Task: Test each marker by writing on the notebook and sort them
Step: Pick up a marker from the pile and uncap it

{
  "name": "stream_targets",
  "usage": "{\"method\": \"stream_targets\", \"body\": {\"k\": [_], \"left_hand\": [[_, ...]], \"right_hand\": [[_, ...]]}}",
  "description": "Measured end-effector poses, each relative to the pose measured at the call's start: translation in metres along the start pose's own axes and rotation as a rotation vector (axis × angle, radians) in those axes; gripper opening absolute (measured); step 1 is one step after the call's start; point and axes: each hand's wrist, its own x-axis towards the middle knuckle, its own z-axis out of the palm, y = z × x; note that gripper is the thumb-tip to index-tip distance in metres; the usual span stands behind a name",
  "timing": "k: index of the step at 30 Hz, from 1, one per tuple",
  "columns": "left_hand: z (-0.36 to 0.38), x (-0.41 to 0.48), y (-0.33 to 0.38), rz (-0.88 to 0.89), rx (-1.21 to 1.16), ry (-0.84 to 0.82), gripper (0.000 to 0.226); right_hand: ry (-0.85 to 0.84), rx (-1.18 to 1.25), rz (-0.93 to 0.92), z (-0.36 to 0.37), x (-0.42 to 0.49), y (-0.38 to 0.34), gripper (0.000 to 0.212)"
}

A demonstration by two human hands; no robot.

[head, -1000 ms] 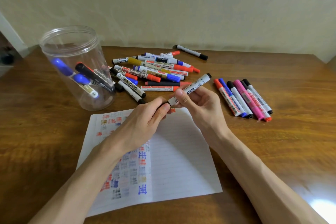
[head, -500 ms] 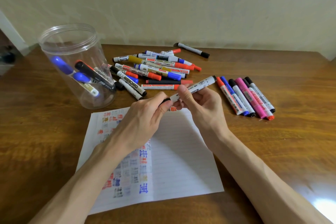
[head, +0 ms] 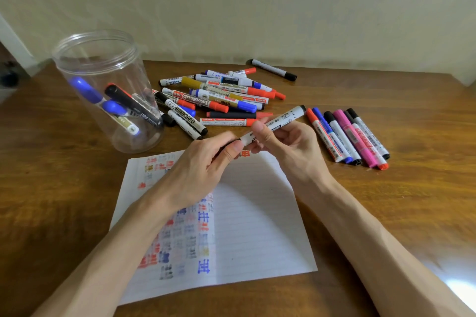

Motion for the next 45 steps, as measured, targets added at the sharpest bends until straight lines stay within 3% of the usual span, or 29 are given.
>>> {"method": "stream_targets", "body": {"k": [5, 7, 10, 13, 17, 26, 31, 36, 40, 45], "left_hand": [[-0.005, 0.004, -0.016, -0.059, 0.154, 0.128, 0.026], [-0.006, 0.006, -0.020, -0.051, 0.199, 0.173, 0.028], [-0.005, 0.008, -0.024, -0.083, 0.209, 0.258, 0.032], [-0.006, 0.009, -0.026, -0.116, 0.202, 0.323, 0.045], [-0.007, 0.009, -0.025, -0.101, 0.227, 0.429, 0.037], [-0.007, 0.009, -0.029, -0.132, 0.236, 0.492, 0.026], [-0.010, 0.009, -0.031, -0.177, 0.225, 0.542, 0.027], [-0.010, 0.008, -0.027, -0.193, 0.262, 0.504, 0.035], [-0.018, 0.005, -0.024, -0.248, 0.508, 0.273, 0.055], [-0.030, 0.008, -0.029, -0.164, 0.579, 0.175, 0.045]], "right_hand": [[0.062, 0.199, 0.079, -0.022, 0.010, 0.000, 0.018], [0.076, -0.049, -0.018, -0.031, 0.012, 0.002, 0.015], [-0.031, -0.578, -0.152, -0.038, 0.019, 0.009, 0.027], [-0.015, -0.813, -0.168, -0.042, 0.025, 0.015, 0.027], [0.056, -0.863, -0.167, -0.046, 0.027, 0.021, 0.024], [-0.128, -0.961, -0.144, -0.036, 0.027, 0.028, 0.023], [-0.122, -0.956, -0.123, -0.034, 0.026, 0.028, 0.033], [-0.096, -0.943, -0.127, -0.032, 0.026, 0.028, 0.036], [-0.084, -0.948, -0.124, -0.031, 0.026, 0.027, 0.035], [-0.072, -0.933, -0.115, -0.030, 0.025, 0.027, 0.034]]}}
